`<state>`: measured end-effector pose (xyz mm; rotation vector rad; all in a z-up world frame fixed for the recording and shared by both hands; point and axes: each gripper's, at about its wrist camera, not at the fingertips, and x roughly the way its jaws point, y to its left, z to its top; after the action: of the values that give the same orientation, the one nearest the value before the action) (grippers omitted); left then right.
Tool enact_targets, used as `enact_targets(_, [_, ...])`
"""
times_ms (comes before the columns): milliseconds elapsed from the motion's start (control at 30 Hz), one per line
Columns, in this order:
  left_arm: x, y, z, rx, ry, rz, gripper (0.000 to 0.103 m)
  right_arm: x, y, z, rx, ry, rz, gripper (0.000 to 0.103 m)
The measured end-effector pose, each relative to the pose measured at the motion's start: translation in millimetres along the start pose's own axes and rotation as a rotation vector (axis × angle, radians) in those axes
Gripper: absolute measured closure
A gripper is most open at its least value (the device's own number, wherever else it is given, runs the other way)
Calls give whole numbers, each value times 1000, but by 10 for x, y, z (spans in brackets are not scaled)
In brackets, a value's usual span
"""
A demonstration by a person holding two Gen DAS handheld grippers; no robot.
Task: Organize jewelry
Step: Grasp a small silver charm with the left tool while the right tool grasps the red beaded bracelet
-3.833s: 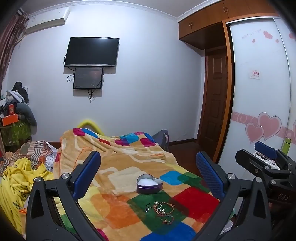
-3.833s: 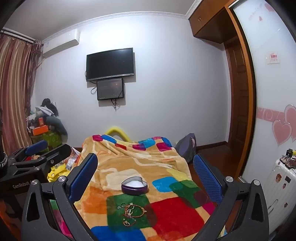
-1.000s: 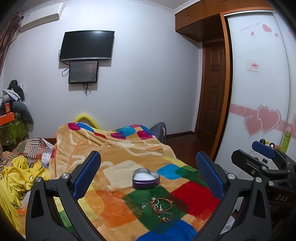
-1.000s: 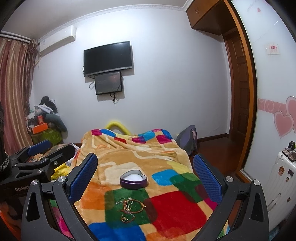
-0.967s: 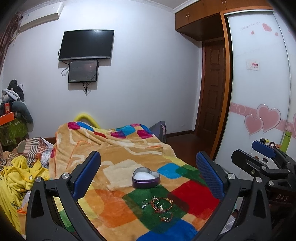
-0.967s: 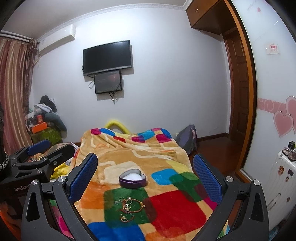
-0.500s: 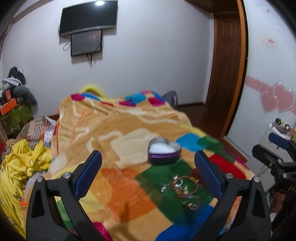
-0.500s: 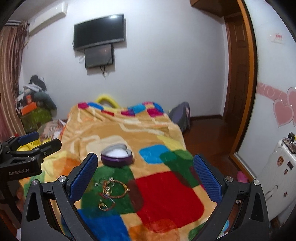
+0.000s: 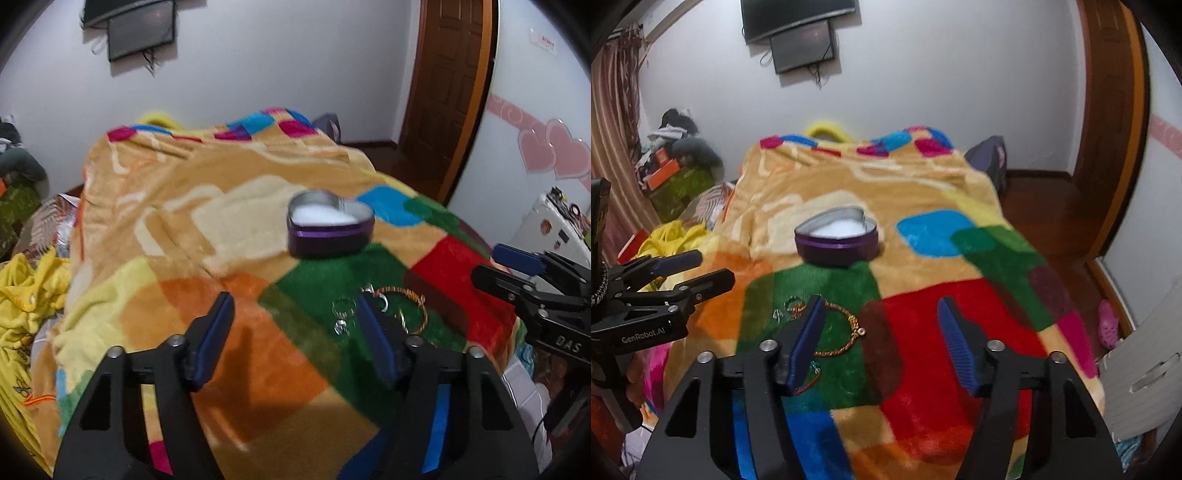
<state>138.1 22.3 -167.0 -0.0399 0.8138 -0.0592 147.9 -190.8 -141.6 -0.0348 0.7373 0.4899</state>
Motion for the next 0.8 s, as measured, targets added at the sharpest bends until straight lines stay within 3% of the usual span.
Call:
enact_targets(133, [148, -21, -38, 3, 49, -37, 46, 152, -9, -29, 1, 54, 40, 56])
enact_targets(433, [421, -52, -111, -14, 154, -162, 68, 425, 1, -133, 11, 159, 130, 75])
enact_targets(633, [486, -38, -128, -21, 161, -190, 70, 543, 7, -171, 1, 191, 148, 82])
enact_targets(800, [545, -53, -141, -15, 167, -199, 79, 609, -17, -168, 13, 192, 151, 88])
